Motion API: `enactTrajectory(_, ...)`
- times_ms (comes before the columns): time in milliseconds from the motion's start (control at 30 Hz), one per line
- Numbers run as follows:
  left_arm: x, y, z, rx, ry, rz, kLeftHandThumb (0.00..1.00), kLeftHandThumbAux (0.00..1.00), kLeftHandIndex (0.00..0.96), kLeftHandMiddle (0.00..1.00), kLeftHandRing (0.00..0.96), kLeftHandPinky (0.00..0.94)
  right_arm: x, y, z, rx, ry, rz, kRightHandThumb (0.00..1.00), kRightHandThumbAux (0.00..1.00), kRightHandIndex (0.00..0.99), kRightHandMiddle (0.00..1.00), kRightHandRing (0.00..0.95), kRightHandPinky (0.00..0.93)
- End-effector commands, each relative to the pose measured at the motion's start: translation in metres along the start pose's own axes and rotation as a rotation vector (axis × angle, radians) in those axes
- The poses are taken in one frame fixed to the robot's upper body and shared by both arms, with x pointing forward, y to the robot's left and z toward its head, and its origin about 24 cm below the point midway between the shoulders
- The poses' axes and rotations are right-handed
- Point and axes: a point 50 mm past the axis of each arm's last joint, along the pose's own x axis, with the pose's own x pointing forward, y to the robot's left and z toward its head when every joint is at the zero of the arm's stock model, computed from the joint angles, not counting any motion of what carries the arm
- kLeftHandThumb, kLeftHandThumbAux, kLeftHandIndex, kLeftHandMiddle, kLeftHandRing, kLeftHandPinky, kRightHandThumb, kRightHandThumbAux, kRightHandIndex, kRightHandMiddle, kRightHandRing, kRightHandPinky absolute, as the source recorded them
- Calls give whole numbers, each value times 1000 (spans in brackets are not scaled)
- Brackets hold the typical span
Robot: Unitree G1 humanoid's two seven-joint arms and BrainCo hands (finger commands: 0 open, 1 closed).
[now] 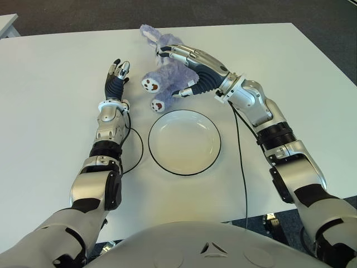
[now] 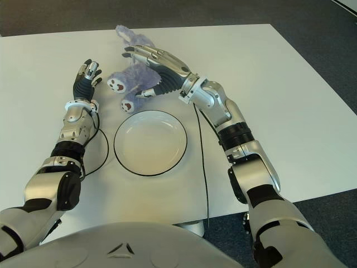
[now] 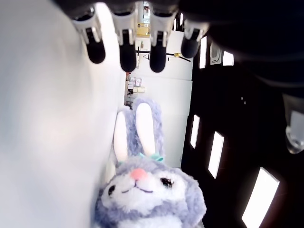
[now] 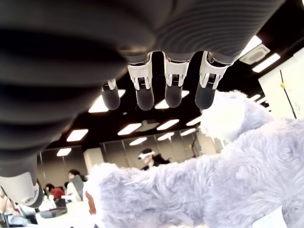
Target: Put the doll into the plate.
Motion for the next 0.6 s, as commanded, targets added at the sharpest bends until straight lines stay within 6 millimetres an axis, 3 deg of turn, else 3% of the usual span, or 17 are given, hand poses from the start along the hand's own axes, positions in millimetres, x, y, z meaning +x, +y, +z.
enactTrajectory(33, -8, 3, -19, -11, 78, 15, 0, 428, 0, 124, 117, 108, -3, 3, 1, 25, 6, 4, 240, 546, 0, 0, 0, 6)
enactTrajectory(600, -8, 3, -19, -23, 75, 16, 0, 432, 0, 138, 138, 121, -4, 5, 5, 51, -15, -1, 271, 556, 0, 0, 0, 51)
